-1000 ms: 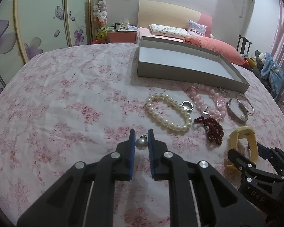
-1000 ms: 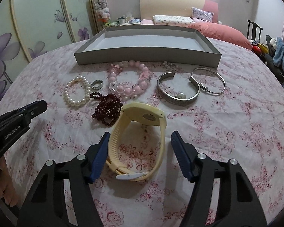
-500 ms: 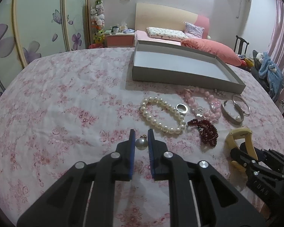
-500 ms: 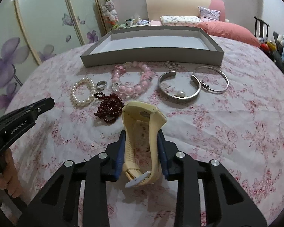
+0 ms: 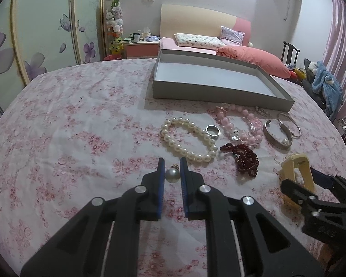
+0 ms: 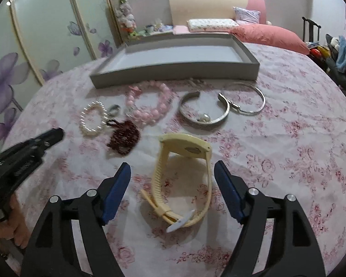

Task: Organize jewelry
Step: 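Close the right tool on the cream watch strap, then carry the cream watch into the grey tray and open the right tool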

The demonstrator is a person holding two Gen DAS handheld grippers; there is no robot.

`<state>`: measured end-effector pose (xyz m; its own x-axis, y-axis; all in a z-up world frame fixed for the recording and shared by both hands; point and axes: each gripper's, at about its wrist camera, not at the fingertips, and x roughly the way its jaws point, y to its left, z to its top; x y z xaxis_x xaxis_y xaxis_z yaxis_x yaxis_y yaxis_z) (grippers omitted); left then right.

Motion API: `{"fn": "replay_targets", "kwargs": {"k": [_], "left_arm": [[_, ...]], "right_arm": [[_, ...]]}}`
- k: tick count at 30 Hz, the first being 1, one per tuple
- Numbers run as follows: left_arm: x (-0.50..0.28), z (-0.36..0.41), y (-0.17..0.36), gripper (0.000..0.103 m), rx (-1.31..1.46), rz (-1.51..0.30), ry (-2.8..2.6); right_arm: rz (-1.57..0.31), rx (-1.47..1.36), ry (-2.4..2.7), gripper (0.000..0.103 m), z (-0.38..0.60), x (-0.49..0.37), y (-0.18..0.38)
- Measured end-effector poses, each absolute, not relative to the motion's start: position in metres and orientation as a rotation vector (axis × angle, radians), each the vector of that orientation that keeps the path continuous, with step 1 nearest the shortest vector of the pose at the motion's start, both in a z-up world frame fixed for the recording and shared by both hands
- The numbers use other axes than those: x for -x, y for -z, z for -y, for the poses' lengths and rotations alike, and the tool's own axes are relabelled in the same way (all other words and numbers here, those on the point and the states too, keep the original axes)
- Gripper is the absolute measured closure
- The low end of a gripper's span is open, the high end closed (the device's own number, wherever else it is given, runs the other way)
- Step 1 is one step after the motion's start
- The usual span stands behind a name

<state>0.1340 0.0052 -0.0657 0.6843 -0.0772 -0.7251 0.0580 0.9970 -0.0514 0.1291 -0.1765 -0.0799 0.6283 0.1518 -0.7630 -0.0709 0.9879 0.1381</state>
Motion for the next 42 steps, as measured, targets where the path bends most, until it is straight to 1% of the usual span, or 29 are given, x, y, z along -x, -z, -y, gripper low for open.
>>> {"fn": "replay_targets", "kwargs": {"k": [1,2,4,5,7,10,14,19,26,32,42], "left_arm": [[-0.134,-0.005,0.066,0.089,0.025,-0.814,0.075],[-0.134,-0.005,0.066,0.089,0.025,-0.814,0.075],[-0.134,-0.005,0.066,0.089,0.024,-0.814,0.075],[-0.134,-0.005,0.066,0.089,0.025,-0.814,0.075],[-0.134,-0.005,0.066,0.089,0.027,-0.811,0.078],[-0.131,-0.003,0.063,0.089,0.028,-0.799,0.082],[-0.128,-0.001,0.055,0.089,0.029,-0.759,0.084],[-0.124,0.006,0.037,0.089,0.022,-0.674,0.085],[-0.136,0.022,0.008,0.089,0.007,-0.557,0.094],[-0.157,0.037,-0.008,0.089,-0.025,-0.487,0.095],[-0.219,0.055,-0.016,0.089,-0.06,-0.442,0.085]], "right_arm": [[-0.892,-0.097,-0.12,0.029,0.177,-0.13,0.082],[-0.899,-0.096,-0.117,0.036,0.178,-0.13,0.085],[-0.877,-0.08,-0.129,0.058,0.178,-0.127,0.086],[-0.878,-0.093,-0.152,0.063,0.179,-0.127,0.085],[-0.87,-0.1,-0.167,0.065,0.18,-0.126,0.085],[-0.808,-0.108,-0.18,0.066,0.182,-0.121,0.077],[-0.664,-0.115,-0.181,0.066,0.187,-0.11,0.054],[-0.476,-0.115,-0.155,0.066,0.197,-0.102,0.027],[-0.308,-0.108,-0.129,0.066,0.201,-0.115,-0.003],[-0.244,-0.079,-0.12,0.066,0.198,-0.139,-0.017],[-0.223,-0.077,-0.101,0.066,0.201,-0.19,-0.023]]}}
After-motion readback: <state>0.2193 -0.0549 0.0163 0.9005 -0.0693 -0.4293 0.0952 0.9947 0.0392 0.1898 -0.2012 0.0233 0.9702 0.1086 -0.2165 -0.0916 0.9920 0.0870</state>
